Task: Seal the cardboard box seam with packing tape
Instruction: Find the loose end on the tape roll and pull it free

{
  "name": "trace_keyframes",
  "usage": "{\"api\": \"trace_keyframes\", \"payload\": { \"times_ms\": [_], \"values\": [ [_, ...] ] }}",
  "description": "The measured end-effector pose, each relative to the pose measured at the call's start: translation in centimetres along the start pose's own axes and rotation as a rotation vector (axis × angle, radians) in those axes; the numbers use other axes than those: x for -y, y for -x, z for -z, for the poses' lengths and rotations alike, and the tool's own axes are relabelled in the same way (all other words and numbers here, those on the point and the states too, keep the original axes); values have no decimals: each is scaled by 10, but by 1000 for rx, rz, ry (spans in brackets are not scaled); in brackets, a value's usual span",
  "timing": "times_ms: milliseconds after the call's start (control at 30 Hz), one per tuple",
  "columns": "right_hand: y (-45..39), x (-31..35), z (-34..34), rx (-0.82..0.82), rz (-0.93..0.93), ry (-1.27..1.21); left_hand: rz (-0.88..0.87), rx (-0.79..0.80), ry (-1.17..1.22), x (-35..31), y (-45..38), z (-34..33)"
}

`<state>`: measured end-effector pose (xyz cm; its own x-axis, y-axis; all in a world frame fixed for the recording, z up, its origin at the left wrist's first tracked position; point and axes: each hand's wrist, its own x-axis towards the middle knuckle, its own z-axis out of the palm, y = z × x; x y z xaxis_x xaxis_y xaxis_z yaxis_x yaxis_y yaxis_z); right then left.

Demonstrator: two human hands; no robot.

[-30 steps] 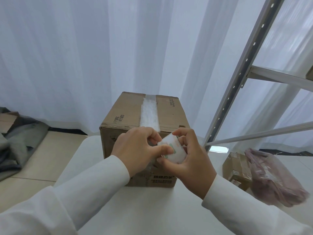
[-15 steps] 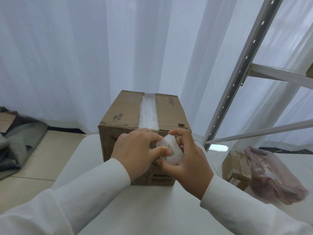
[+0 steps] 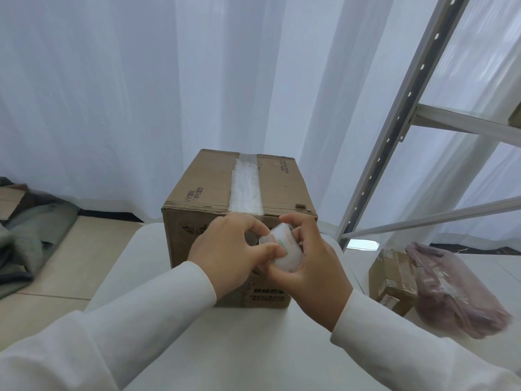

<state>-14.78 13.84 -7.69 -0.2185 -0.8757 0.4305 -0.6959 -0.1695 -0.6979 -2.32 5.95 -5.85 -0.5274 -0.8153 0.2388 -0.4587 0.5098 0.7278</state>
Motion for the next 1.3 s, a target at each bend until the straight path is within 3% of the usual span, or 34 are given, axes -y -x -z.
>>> {"api": "trace_keyframes", "payload": {
  "times_ms": [133,500,733,1100,1300],
  "values": [
    [2,-1,-1,46,9,27,65,94,113,3,-3,1],
    [7,1,-2,81,27,24,13,288,133,6,-6,5],
    [4,-3,-4,37,8,-14,8,152,122,11,-6,-3],
    [7,-3,-5,64,17,0,-15,211,66,8,-3,-4],
    [5,-7,-4,49,8,-13,-43,167,35,7,-1,-8]
  ]
}}
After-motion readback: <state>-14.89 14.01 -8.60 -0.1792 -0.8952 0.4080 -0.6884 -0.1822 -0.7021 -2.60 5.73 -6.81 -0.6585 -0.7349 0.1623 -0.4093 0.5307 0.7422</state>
